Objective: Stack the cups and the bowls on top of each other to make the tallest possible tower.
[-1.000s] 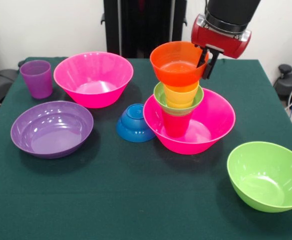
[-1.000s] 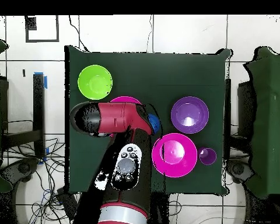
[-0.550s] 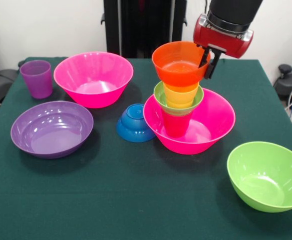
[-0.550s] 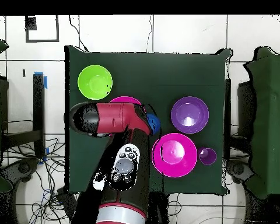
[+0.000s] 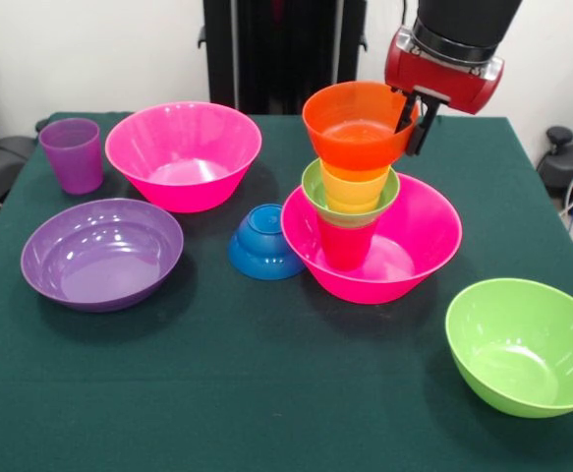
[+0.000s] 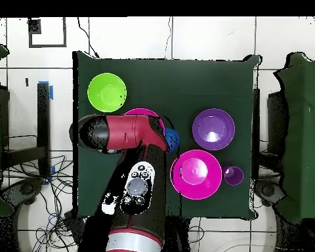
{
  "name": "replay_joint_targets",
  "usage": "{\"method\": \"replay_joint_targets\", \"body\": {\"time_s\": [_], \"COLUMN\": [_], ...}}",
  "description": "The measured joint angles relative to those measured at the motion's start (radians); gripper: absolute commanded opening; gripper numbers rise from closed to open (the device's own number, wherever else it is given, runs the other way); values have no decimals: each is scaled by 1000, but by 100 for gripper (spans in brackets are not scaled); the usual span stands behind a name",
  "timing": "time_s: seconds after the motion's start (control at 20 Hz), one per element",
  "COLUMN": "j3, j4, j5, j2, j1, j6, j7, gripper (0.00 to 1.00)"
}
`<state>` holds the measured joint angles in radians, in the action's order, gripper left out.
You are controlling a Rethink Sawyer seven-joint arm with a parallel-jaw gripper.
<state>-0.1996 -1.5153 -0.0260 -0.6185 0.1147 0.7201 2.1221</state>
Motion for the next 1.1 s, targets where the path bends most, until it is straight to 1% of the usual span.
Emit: {"method": "replay_joint_targets", "body": {"time_s": [0.9, 0.95, 1.1], "j3": [-12, -13, -19], "j4": [7, 7, 7], "j5": [0, 0, 0], "j2": [24, 25, 25], "j1": [2, 2, 4], "j6": [0, 0, 0], "j7": [0, 0, 0], "gripper": [0, 100, 100]}}
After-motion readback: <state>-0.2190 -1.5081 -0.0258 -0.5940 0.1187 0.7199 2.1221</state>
